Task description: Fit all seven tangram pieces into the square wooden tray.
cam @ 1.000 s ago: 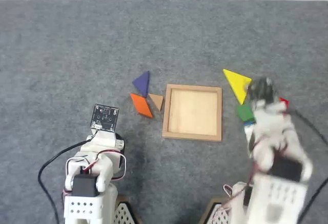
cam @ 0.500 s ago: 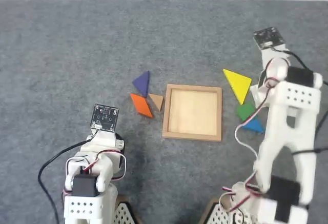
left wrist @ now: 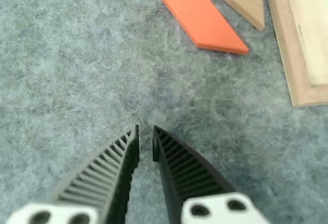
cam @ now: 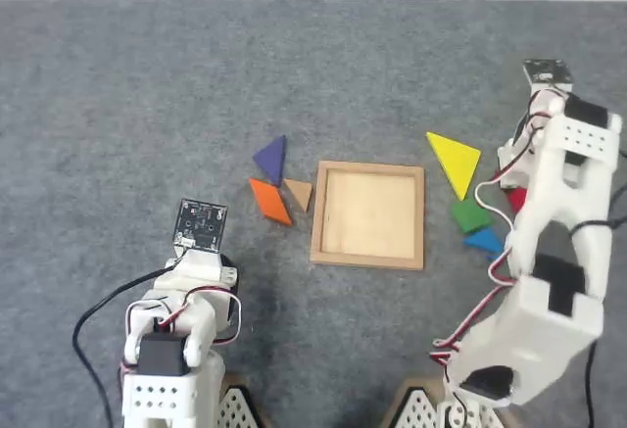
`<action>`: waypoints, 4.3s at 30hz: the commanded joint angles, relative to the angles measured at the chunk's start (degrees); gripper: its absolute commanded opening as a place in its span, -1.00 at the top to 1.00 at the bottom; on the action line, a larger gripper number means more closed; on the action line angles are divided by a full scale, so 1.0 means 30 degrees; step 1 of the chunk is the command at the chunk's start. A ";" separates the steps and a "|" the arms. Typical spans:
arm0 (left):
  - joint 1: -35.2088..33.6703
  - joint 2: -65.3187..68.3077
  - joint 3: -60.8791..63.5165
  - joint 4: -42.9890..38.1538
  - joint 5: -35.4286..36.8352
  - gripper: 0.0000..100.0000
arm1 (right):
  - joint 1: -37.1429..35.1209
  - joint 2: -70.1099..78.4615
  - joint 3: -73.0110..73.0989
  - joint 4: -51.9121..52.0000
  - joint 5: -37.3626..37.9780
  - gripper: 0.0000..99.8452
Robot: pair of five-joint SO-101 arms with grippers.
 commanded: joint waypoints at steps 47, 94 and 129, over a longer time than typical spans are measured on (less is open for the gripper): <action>-0.0088 -0.0322 -0.0103 0.0088 -0.0147 0.91 | 0.1626 0.9802 -0.6681 -0.0103 0.5656 0.55; -0.0088 -0.0322 -0.0103 0.0088 -0.0147 0.91 | 0.2886 -0.2799 0.5333 -0.5641 -0.4132 0.41; -0.0088 -0.0322 -0.0103 0.0088 -0.0147 0.91 | 0.4059 0.5348 0.0469 -0.3531 -0.4513 0.34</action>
